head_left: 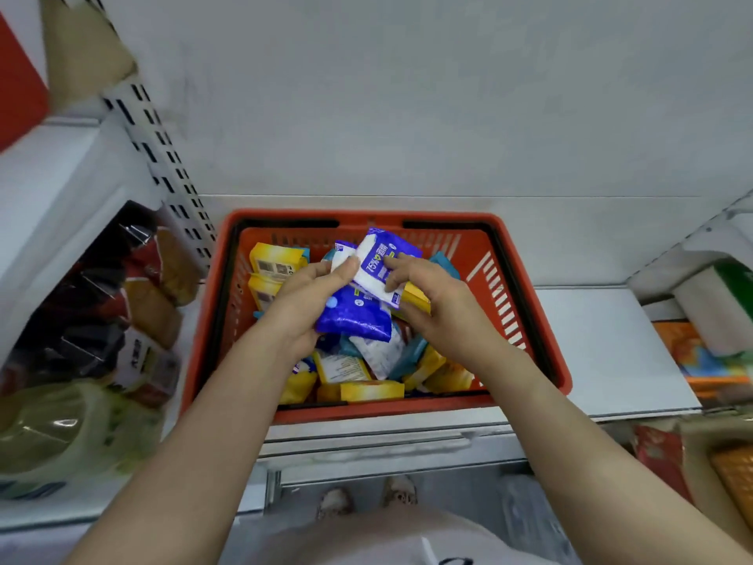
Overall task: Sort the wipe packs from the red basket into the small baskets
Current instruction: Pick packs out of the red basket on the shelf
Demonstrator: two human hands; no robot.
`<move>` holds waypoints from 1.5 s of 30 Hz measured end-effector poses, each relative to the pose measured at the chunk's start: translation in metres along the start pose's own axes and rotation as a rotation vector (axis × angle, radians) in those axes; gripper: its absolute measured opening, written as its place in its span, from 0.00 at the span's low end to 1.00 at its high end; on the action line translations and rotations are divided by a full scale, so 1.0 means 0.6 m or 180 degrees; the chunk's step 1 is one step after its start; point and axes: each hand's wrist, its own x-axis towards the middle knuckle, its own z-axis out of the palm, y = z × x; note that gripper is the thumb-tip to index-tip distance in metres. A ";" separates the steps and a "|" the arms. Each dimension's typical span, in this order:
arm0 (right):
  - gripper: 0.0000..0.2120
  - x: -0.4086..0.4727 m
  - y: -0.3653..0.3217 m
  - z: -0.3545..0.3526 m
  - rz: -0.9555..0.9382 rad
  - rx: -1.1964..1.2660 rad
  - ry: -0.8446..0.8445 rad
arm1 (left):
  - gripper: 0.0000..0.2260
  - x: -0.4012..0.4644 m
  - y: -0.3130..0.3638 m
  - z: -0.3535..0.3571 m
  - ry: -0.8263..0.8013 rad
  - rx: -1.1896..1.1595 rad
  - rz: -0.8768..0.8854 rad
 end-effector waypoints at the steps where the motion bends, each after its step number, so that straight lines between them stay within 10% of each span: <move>1: 0.13 0.000 -0.007 0.002 -0.0041 -0.0034 -0.0059 | 0.18 -0.002 0.001 -0.005 0.0101 0.0040 0.0024; 7: 0.28 -0.004 -0.045 0.004 0.0688 0.0168 0.1006 | 0.16 -0.002 0.003 -0.033 -0.0108 0.0698 0.0405; 11: 0.40 -0.017 -0.048 -0.023 0.0960 -0.0235 0.0226 | 0.16 -0.016 0.008 -0.023 -0.0930 0.1412 0.0568; 17: 0.17 -0.097 -0.047 -0.064 0.1837 0.0077 0.0768 | 0.09 -0.040 -0.017 0.023 -0.0664 0.1102 0.0773; 22: 0.18 -0.224 -0.030 -0.126 0.2450 0.1887 0.2235 | 0.03 -0.074 -0.068 0.099 -0.0365 0.0454 0.0771; 32: 0.15 -0.642 -0.017 -0.230 0.2572 0.2547 0.2919 | 0.18 -0.299 -0.342 0.411 -0.1079 0.0230 0.0191; 45: 0.08 -1.024 0.051 -0.363 0.3135 0.3152 0.3618 | 0.13 -0.445 -0.610 0.715 -0.1642 0.0765 -0.0053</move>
